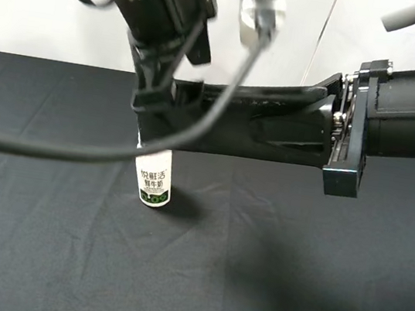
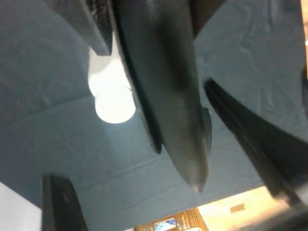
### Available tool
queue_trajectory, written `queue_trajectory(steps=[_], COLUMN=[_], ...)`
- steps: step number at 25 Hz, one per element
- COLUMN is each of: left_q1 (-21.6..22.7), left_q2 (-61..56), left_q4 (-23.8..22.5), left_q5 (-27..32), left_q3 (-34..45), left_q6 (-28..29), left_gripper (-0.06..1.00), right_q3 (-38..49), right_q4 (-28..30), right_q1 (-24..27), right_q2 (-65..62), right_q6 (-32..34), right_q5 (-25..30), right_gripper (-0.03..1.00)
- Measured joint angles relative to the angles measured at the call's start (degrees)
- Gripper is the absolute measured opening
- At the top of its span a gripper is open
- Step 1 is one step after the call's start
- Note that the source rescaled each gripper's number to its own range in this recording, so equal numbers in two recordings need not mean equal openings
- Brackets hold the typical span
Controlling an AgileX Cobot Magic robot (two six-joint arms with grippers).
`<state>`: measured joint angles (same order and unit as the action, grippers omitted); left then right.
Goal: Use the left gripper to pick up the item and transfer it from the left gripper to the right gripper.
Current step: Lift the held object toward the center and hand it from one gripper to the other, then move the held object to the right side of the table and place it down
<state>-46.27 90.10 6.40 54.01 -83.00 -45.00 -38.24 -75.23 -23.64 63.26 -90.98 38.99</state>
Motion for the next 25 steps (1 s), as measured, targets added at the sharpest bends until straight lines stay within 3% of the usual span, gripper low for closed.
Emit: queue_trajectory(steps=[6, 12, 17, 25], left_q1=[0.0, 0.0, 0.0, 0.0], left_q2=[-6.1, -12.3, -18.2, -29.1], left_q4=[-1.8, -9.3, -12.6, -13.3], left_q5=[2.4, 6.6, 12.7, 12.9], left_q3=[0.0, 0.0, 0.0, 4.0], left_q6=[4.5, 19.6, 33.9, 44.5], left_gripper=[1.0, 1.0, 1.0, 1.0], right_q3=[0.0, 0.0, 0.0, 0.0], right_q4=[0.0, 0.1, 0.3, 4.7], right_q1=[0.0, 0.0, 0.0, 0.0], right_q2=[0.0, 0.0, 0.0, 0.0], right_q6=[0.0, 0.0, 0.5, 6.0], right_q5=[-3.0, -3.7, -4.0, -4.1], right_gripper=[0.0, 0.0, 0.0, 0.0])
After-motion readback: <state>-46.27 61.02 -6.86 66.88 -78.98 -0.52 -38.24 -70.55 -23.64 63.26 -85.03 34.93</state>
